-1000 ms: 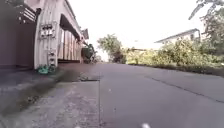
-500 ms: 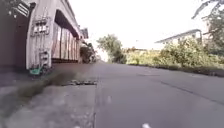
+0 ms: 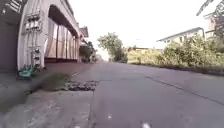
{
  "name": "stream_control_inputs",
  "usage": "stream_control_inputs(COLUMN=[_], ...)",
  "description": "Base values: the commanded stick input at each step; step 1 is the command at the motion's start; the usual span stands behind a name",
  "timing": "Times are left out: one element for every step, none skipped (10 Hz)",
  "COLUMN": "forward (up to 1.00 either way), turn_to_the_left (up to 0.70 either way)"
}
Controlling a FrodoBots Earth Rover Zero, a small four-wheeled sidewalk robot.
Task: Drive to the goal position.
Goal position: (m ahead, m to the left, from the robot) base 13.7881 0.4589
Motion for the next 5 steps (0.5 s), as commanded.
stream_control_inputs(forward=[1.00,1.00,1.00,1.00,1.00], turn_to_the_left=[0.00,0.00,0.00,0.00,0.00])
